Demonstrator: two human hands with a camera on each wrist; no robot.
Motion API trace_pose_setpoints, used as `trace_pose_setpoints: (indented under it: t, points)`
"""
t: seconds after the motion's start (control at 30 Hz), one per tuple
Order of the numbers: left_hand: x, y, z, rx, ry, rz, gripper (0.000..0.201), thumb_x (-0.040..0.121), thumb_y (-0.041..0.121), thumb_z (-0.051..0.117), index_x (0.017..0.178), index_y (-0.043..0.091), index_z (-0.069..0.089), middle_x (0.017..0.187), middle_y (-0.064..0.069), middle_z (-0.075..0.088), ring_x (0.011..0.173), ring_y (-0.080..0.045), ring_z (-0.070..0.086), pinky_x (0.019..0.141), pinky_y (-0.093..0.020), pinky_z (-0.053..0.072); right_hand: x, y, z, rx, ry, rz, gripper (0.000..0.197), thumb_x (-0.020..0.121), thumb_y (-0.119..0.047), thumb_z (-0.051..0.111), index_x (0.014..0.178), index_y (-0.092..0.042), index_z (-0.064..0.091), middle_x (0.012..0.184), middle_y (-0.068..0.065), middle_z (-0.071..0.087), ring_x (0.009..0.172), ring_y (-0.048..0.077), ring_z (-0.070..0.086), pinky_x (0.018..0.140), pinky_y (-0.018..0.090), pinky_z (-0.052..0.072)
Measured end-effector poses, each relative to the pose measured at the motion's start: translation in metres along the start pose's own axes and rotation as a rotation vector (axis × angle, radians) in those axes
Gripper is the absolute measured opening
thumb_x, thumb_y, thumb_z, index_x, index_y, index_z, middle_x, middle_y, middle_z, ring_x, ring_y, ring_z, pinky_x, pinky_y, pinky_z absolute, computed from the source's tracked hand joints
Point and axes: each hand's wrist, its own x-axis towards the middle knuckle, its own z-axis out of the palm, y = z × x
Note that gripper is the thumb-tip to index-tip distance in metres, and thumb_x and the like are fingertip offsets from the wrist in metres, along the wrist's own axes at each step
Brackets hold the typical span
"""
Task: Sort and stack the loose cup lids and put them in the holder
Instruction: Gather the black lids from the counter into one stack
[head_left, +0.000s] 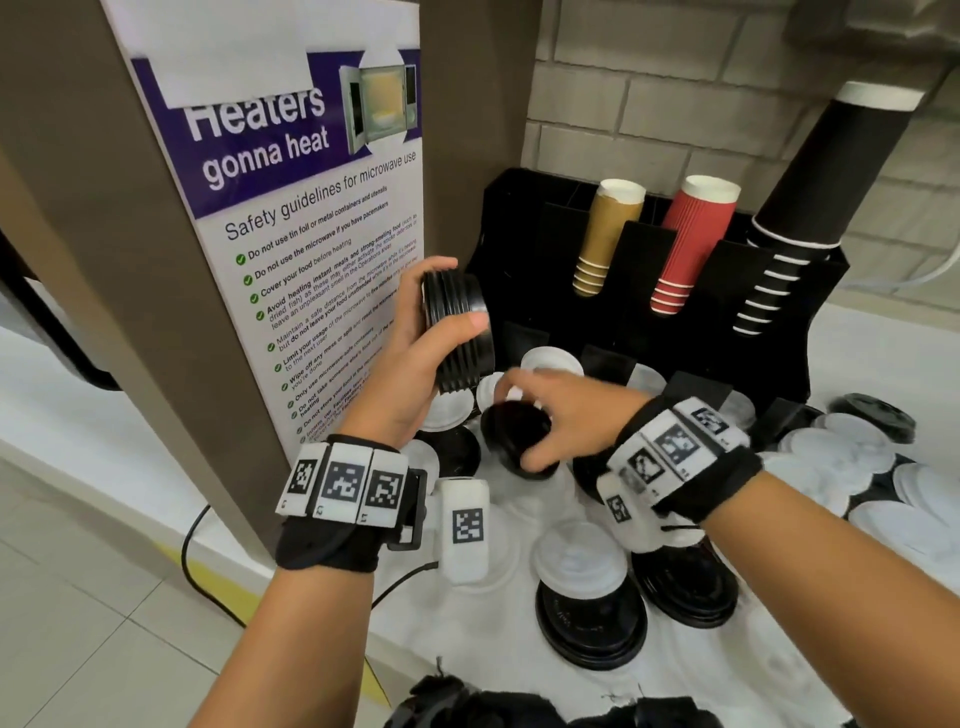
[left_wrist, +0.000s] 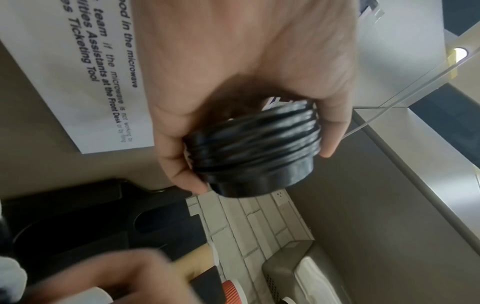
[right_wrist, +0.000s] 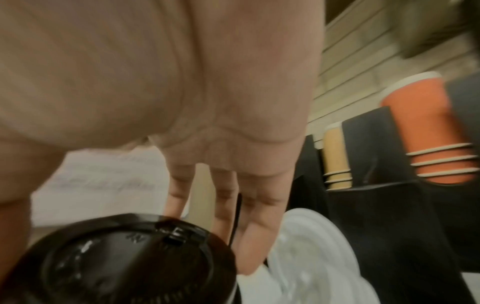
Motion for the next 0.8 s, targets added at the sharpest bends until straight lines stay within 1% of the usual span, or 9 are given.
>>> trace_pose_setpoints:
  t: [0.07, 0.1, 0.17, 0.23, 0.33, 0.43, 0.6, 0.67, 0.8]
  points:
    - [-0.001, -0.003, 0.001, -0.011, 0.006, -0.017, 0.051, 0.067, 0.033, 0.070, 0.114, 0.034, 0.051, 0.098, 0.007, 0.056, 0.083, -0.008, 0.060, 0.065, -0.025, 0.052, -0.008, 0.006, -0.016, 0.252, 0.145, -0.014, 0.061, 0.072, -0.021, 0.079, 0.120, -0.034, 0.044, 0.100, -0.003, 0.056, 0.081, 0.008, 0.062, 0.072, 0.019, 0.054]
    - [-0.001, -0.004, 0.002, -0.008, 0.005, -0.028, 0.050, 0.066, 0.034, 0.070, 0.112, 0.034, 0.052, 0.098, 0.006, 0.056, 0.083, -0.008, 0.060, 0.062, -0.025, 0.052, -0.013, 0.007, -0.022, 0.400, 0.208, -0.016, 0.059, 0.074, -0.019, 0.078, 0.118, -0.038, 0.044, 0.100, -0.002, 0.057, 0.081, 0.010, 0.064, 0.073, 0.022, 0.056]
    - [-0.002, -0.005, 0.003, 0.009, -0.016, -0.050, 0.049, 0.065, 0.035, 0.069, 0.111, 0.034, 0.052, 0.102, 0.003, 0.054, 0.087, -0.012, 0.058, 0.061, -0.028, 0.052, -0.022, 0.006, -0.029, 0.664, 0.321, -0.038, 0.052, 0.077, -0.018, 0.076, 0.113, -0.043, 0.048, 0.100, 0.001, 0.060, 0.087, 0.015, 0.065, 0.076, 0.035, 0.059]
    - [-0.002, -0.004, 0.005, 0.022, -0.065, -0.076, 0.050, 0.066, 0.035, 0.070, 0.112, 0.031, 0.052, 0.105, -0.002, 0.053, 0.091, -0.017, 0.057, 0.064, -0.031, 0.053, -0.029, 0.004, -0.035, 0.795, 0.370, -0.117, 0.049, 0.076, -0.019, 0.074, 0.112, -0.044, 0.052, 0.105, 0.003, 0.061, 0.095, 0.018, 0.064, 0.079, 0.041, 0.058]
    - [-0.004, -0.005, 0.009, 0.036, -0.146, -0.117, 0.048, 0.068, 0.036, 0.070, 0.113, 0.032, 0.055, 0.105, -0.003, 0.058, 0.092, -0.019, 0.061, 0.064, -0.031, 0.053, -0.036, -0.005, -0.041, 0.790, 0.338, -0.240, 0.058, 0.073, -0.014, 0.071, 0.119, -0.043, 0.051, 0.121, 0.005, 0.057, 0.101, 0.022, 0.066, 0.085, 0.038, 0.056]
    - [-0.004, -0.005, 0.012, 0.021, -0.156, -0.141, 0.049, 0.068, 0.038, 0.072, 0.114, 0.037, 0.057, 0.111, -0.005, 0.059, 0.095, -0.019, 0.063, 0.065, -0.032, 0.054, -0.037, -0.010, -0.042, 0.716, 0.333, -0.307, 0.064, 0.072, -0.006, 0.070, 0.124, -0.037, 0.049, 0.127, 0.001, 0.053, 0.111, 0.018, 0.061, 0.090, 0.035, 0.053]
    - [-0.004, -0.006, 0.014, -0.055, -0.103, -0.151, 0.053, 0.072, 0.030, 0.072, 0.121, 0.034, 0.051, 0.118, -0.006, 0.055, 0.099, -0.022, 0.063, 0.071, -0.038, 0.056, -0.033, -0.016, -0.036, 0.723, 0.320, -0.340, 0.064, 0.073, 0.000, 0.067, 0.124, -0.034, 0.048, 0.127, -0.003, 0.048, 0.115, 0.016, 0.058, 0.087, 0.045, 0.056]
    - [-0.004, -0.006, 0.015, -0.081, -0.082, -0.142, 0.052, 0.079, 0.023, 0.065, 0.126, 0.033, 0.047, 0.118, -0.005, 0.054, 0.098, -0.021, 0.062, 0.069, -0.036, 0.057, -0.032, -0.018, -0.034, 0.728, 0.315, -0.347, 0.064, 0.073, 0.001, 0.067, 0.123, -0.034, 0.048, 0.125, -0.006, 0.049, 0.114, 0.014, 0.058, 0.084, 0.044, 0.057]
    - [-0.004, -0.004, 0.014, -0.100, -0.065, -0.133, 0.041, 0.080, 0.022, 0.062, 0.119, 0.030, 0.050, 0.115, -0.004, 0.055, 0.096, -0.023, 0.061, 0.067, -0.037, 0.057, -0.030, -0.021, -0.033, 0.732, 0.312, -0.349, 0.064, 0.072, 0.001, 0.067, 0.123, -0.033, 0.048, 0.124, -0.005, 0.048, 0.114, 0.015, 0.057, 0.083, 0.040, 0.056]
